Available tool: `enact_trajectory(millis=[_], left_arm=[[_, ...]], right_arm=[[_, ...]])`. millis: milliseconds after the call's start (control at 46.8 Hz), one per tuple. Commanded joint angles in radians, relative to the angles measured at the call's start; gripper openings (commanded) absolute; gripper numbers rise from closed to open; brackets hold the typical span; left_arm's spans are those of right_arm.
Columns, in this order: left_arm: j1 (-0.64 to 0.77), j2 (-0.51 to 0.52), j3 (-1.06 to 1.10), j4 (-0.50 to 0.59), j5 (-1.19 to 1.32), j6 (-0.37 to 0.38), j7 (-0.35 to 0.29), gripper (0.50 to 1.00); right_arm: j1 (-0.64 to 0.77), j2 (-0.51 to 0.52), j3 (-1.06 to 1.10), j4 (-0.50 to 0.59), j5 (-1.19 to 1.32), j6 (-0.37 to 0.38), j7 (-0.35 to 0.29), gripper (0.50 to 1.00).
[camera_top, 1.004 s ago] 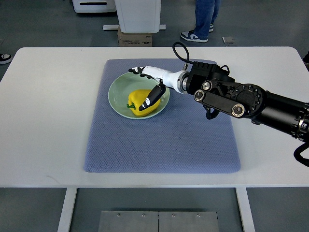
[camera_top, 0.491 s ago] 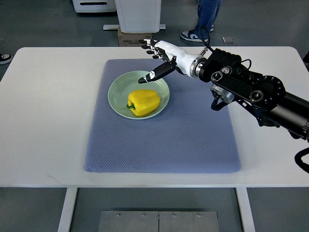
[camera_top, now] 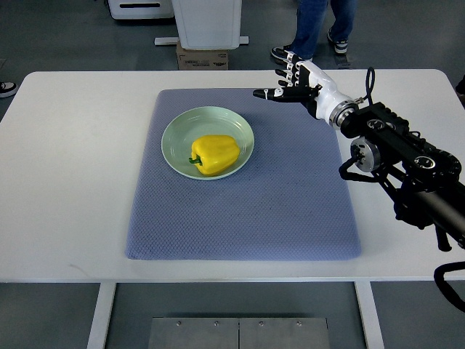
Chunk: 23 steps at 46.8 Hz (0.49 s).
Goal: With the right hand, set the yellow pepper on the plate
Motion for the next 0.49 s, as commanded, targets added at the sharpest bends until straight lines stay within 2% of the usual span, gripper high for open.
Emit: enact_trajectory(millis=[0, 192, 470], left_arm=[[0.001, 0.000, 0.000, 0.000, 0.000, 0.000, 0.000, 1.000], [0.000, 0.000, 0.000, 0.000, 0.000, 0.000, 0.000, 1.000], [0.001, 0.000, 0.000, 0.000, 0.000, 0.000, 0.000, 1.000]], right_arm=[[-0.035, 0.001, 0.065, 0.000, 0.001, -0.001, 0.009, 0.989], [-0.109, 0.002, 0.194, 0.003, 0.009, 0.000, 0.023, 0.987], [-0.173, 0.004, 0.288, 0.004, 0.154, -0.001, 0.033, 0.985]])
